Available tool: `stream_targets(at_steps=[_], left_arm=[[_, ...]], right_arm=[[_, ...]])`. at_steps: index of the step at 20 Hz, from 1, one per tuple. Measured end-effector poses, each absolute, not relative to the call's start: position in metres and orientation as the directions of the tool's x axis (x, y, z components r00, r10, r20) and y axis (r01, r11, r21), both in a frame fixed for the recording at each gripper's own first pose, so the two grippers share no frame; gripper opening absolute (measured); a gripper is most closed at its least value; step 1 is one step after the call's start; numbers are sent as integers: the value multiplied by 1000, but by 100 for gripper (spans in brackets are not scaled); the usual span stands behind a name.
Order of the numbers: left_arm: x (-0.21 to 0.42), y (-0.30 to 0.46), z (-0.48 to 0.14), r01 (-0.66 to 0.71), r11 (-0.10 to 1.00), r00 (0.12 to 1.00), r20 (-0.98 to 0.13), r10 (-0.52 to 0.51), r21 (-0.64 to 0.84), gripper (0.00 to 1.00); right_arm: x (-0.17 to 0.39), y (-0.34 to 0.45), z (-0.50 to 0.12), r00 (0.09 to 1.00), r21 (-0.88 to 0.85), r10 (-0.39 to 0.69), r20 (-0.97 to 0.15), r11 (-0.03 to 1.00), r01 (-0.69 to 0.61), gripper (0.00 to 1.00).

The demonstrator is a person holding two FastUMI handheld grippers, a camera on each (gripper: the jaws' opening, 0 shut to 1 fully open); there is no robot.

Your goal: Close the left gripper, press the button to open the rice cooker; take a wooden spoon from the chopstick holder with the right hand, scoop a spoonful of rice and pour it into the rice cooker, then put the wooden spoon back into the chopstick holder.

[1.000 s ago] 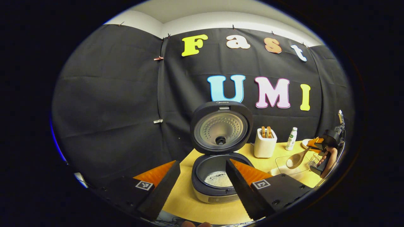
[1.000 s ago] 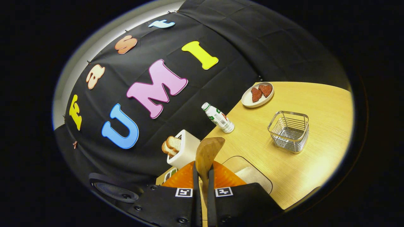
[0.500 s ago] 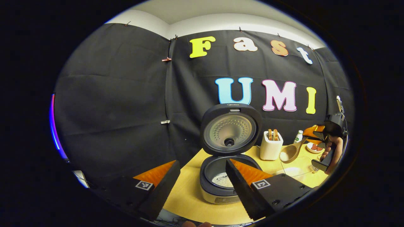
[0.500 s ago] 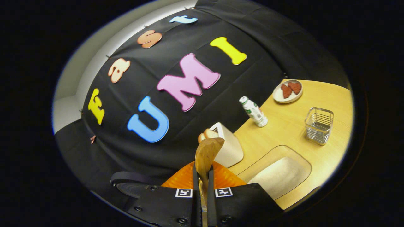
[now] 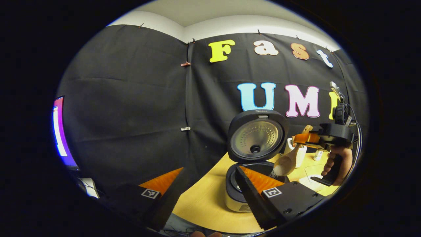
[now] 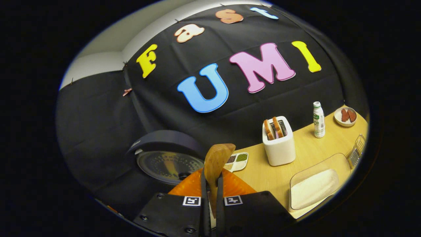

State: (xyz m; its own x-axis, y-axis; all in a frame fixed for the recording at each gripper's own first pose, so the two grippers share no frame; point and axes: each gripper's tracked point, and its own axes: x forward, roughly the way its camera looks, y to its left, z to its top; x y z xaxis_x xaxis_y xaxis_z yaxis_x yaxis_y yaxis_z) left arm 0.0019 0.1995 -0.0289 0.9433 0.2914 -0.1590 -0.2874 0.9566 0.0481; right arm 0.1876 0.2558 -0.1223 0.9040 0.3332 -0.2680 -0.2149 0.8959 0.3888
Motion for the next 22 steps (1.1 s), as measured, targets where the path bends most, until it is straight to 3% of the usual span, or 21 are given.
stream_targets(at_steps=[7, 10, 13, 16, 19, 22], left_arm=[[-2, 204, -32, -300, 954, 941, -164, 294, -9, 98], [-1, 206, -33, -310, 951, 939, -160, 304, -13, 98], [-1, 204, -35, -313, 949, 938, -164, 306, -23, 98], [-2, 201, -36, -314, 949, 937, -170, 305, -29, 98], [-4, 196, -32, -315, 949, 937, -164, 308, -15, 98], [-3, 185, -27, -308, 951, 939, -162, 303, -6, 98]], right_arm=[[155, 325, -113, 837, -59, 510, -196, 846, -529, 11], [137, 344, -107, 797, -345, 588, -138, 726, -595, 11], [118, 361, -107, 754, -592, 651, -83, 576, -563, 11], [113, 361, -115, 729, -590, 679, -91, 552, -589, 11], [117, 350, -106, 754, -512, 653, -67, 626, -588, 11], [130, 324, -91, 796, -327, 604, -52, 743, -585, 11]])
